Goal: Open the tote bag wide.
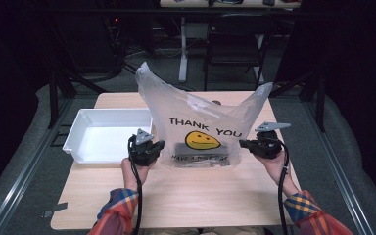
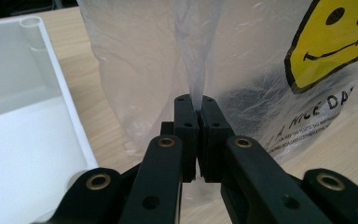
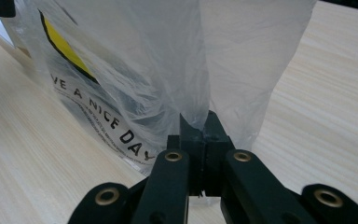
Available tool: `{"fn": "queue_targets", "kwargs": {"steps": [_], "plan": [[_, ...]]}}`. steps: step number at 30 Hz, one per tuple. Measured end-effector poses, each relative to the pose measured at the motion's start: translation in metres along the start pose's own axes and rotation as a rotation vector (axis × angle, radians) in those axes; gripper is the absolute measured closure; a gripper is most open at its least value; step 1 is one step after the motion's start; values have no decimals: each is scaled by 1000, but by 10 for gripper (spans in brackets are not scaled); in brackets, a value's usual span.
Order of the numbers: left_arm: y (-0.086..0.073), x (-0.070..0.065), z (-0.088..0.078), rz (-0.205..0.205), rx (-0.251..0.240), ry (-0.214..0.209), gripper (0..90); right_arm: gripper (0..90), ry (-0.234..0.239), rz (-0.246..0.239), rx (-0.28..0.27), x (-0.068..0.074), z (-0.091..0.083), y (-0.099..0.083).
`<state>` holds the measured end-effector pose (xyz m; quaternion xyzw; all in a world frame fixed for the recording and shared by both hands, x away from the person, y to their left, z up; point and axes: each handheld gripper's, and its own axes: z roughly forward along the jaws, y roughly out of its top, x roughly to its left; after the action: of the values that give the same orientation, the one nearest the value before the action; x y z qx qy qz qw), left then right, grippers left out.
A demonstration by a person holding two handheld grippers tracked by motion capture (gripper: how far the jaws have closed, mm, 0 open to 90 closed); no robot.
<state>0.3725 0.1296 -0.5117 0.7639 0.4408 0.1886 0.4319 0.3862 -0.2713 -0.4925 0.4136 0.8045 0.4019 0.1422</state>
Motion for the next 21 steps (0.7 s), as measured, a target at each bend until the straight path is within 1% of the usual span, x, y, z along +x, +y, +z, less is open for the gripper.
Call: {"fn": "queue_targets", "kwargs": {"steps": [1, 2, 3, 4, 5, 6, 7, 8, 10, 11, 12, 13, 14, 15, 16, 17, 18, 19, 20, 21], "plan": [[0, 0, 1, -2, 4, -1, 878, 900, 13, 24, -15, -1, 4, -3], [-1, 1, 3, -3, 13, -5, 878, 900, 13, 24, -15, -1, 4, -3], [-1, 1, 5, -5, 19, -5, 878, 900, 0, 4, 16, -4, 3, -3], [-2, 2, 6, -5, 29, -8, 878, 900, 21, 42, 0, -6, 10, -7], [-3, 2, 10, -4, 38, -4, 878, 900, 3, 34, 37, -8, 8, -7], [-3, 2, 11, -5, 45, -6, 878, 900, 4, 39, 26, -8, 12, -9], [-3, 2, 12, -4, 53, -7, 878, 900, 20, 53, 28, -8, 14, -10], [-3, 2, 14, 0, 55, -1, 878, 900, -1, 31, 53, -10, 14, -10], [-3, 1, 16, 2, 62, 0, 878, 900, 1, 35, 64, -12, 16, -12], [-4, 1, 17, 4, 66, 0, 877, 900, 21, 64, 35, -11, 19, -13], [-4, 1, 17, 4, 66, 0, 877, 900, 21, 64, 35, -11, 19, -13], [-4, 1, 18, 4, 69, -1, 878, 900, -1, 42, 72, -13, 16, -12], [-4, 2, 19, 2, 70, 0, 877, 878, 1, 44, 72, -14, 16, -13], [-4, 2, 19, 2, 70, 0, 877, 878, 1, 44, 72, -14, 16, -13], [-5, 2, 19, 0, 73, 1, 877, 835, 18, 54, 50, -14, 17, -14], [-5, 2, 18, 3, 77, 1, 877, 716, 22, 32, 51, -13, 13, -12], [-5, 2, 18, 3, 77, 1, 877, 716, 22, 32, 51, -13, 13, -12], [-5, 3, 18, 1, 77, 1, 877, 634, 39, 9, 44, -11, 6, -10], [-5, 3, 18, 1, 77, 1, 877, 634, 39, 9, 44, -11, 6, -10], [-5, 3, 18, 4, 78, -2, 877, 620, 34, -1, 23, -9, 4, -8]]}}
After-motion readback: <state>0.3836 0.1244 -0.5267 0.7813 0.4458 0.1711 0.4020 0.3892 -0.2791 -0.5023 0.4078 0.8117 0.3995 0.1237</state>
